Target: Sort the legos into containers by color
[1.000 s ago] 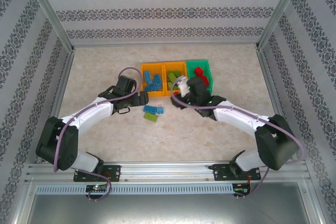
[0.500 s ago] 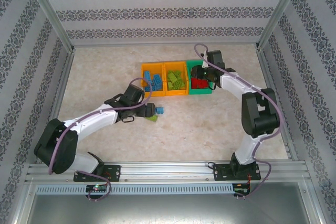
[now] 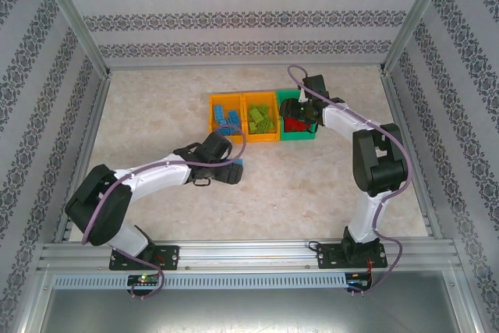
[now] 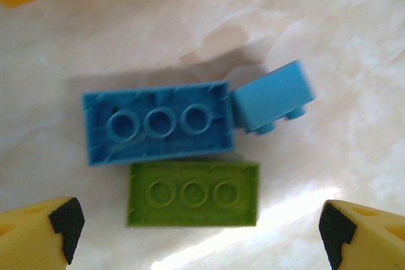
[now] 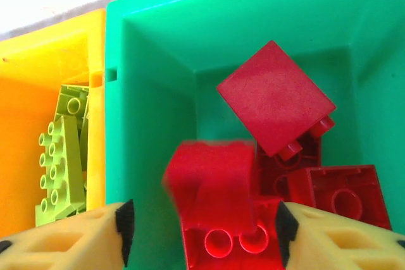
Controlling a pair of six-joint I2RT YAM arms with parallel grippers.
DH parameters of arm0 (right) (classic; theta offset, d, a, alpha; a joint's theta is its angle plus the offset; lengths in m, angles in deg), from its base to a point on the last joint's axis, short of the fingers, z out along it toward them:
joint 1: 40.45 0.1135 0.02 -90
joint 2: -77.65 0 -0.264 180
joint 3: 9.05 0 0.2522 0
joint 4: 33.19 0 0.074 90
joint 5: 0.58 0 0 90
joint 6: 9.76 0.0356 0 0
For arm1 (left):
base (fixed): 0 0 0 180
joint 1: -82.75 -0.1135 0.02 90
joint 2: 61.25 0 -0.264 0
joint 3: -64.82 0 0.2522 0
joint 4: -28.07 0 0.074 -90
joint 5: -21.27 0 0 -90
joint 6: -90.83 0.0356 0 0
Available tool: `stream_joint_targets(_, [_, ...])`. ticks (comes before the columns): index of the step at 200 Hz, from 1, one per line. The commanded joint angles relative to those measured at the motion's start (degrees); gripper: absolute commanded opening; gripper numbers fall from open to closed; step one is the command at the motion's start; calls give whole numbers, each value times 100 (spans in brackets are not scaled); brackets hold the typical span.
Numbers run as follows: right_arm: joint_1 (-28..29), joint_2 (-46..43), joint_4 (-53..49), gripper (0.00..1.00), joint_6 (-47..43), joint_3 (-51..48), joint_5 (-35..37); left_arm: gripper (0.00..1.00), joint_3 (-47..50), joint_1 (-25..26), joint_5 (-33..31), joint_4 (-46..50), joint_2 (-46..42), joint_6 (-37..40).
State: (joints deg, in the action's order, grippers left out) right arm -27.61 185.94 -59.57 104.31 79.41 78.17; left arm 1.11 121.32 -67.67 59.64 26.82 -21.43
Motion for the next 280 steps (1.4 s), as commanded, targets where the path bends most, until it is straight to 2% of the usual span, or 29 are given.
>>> stream_joint_targets(1, [-45,-420,25,68,75,-142,15,95,-422,169,-105,212,269,-210])
stream_joint_targets(49, [-14,-685,120,69,123,-338,-106,91,-843,334,-74,276,839,-919])
stream_joint_targets(120, [-34,-835,207,72,102,-517,-140,87,-1405,457,4,317,1462,-1009])
stream_joint_targets(207, [-106,-827,228,73,131,-588,-270,87,-1628,672,-70,417,1596,-990])
stream_joint_targets(223, [-113,-845,220,73,115,-595,-262,87,-1530,670,-291,464,1586,-1068])
stream_joint_targets(280, [-159,-880,191,73,76,-627,-270,88,-1058,336,-673,525,1169,-1087])
